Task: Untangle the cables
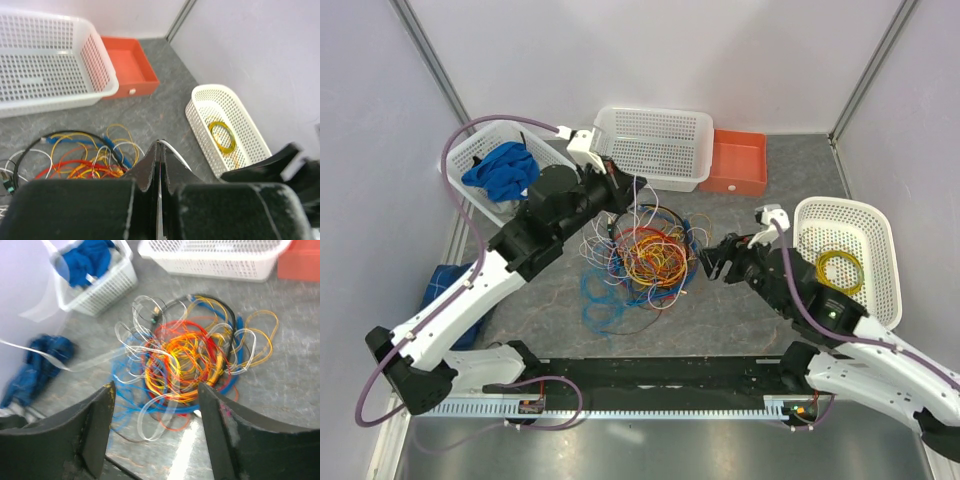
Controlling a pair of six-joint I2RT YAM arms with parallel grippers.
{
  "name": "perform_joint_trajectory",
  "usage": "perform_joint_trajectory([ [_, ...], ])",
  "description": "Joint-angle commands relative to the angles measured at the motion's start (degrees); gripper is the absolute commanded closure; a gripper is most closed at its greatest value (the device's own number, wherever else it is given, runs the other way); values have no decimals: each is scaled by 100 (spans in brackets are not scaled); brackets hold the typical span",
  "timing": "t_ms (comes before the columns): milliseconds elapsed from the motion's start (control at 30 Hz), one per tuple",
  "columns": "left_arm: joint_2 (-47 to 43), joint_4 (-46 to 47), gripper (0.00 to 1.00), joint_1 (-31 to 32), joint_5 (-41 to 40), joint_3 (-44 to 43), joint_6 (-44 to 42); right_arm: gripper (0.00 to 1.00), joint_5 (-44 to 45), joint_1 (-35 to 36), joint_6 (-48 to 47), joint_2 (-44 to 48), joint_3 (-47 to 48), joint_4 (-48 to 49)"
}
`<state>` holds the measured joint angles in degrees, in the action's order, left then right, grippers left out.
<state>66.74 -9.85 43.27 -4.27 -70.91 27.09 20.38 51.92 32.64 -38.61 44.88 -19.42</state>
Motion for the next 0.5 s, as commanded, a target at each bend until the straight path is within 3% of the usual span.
perform_joint_trajectory([
  [0, -117, -614, 98, 24, -135, -510, -380, 30, -69, 20, 5, -524, -524, 702],
  [167, -179, -799, 98, 24, -188, -801, -512, 34, -385, 20, 67, -1182, -814, 1413],
  [467, -179, -905, 98, 24, -91, -801, -538, 34, -676, 20, -21, -1570, -1008, 2223],
])
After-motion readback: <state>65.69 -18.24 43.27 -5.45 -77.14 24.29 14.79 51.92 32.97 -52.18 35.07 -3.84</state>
